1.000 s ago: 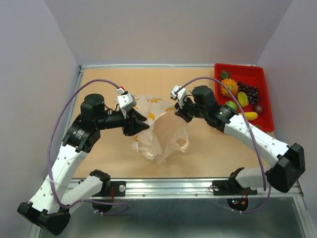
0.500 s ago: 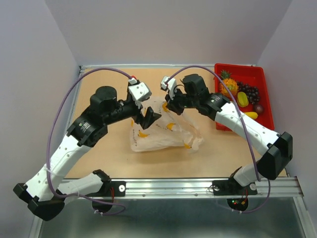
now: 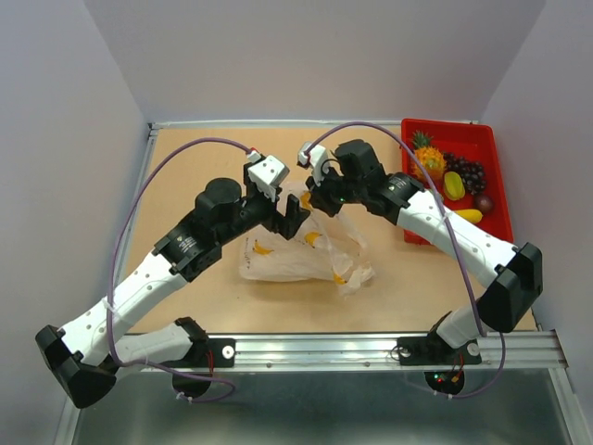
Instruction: Place the fake fruits into the plastic bag and tie a complex knot
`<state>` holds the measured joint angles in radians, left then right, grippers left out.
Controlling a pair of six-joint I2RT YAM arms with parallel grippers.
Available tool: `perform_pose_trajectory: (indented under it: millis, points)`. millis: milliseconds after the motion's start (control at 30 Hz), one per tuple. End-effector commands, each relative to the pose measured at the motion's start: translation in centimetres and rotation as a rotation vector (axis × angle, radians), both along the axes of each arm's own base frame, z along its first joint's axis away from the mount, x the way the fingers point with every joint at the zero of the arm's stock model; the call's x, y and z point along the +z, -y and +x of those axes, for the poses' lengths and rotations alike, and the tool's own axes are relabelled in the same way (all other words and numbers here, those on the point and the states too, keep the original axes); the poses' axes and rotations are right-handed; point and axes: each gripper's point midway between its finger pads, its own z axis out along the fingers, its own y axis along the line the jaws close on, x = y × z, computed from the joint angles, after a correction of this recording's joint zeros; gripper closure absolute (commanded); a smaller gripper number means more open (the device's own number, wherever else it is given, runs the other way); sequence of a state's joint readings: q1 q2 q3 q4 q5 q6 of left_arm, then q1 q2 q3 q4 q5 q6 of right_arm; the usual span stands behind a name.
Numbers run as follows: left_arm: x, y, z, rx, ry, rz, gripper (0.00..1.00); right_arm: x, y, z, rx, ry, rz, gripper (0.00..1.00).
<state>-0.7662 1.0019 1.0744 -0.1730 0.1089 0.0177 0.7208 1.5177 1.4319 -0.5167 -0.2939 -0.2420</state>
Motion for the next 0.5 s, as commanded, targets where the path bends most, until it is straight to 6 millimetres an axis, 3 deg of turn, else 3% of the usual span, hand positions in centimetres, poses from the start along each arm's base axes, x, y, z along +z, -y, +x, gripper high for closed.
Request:
perform_pose_trajectory:
  millis: [0,300,467]
  points:
    - [4.2,1.2,-1.3,-0.044,0.051,-0.219,0.01,2.8,-1.0,0.6,-0.052,0.043,0.049,1.00]
    - [0.1,2.5,-0.4,0.081,-0.022,-0.163,0.01,3.0,-1.2,2.4,-0.200,0.011,0.084,0.99]
    - [-2.9,0.6,2.0,0.247,0.021,-0.012,0.01,2.9,-1.3,2.1,-0.194,0.000,0.090,1.00]
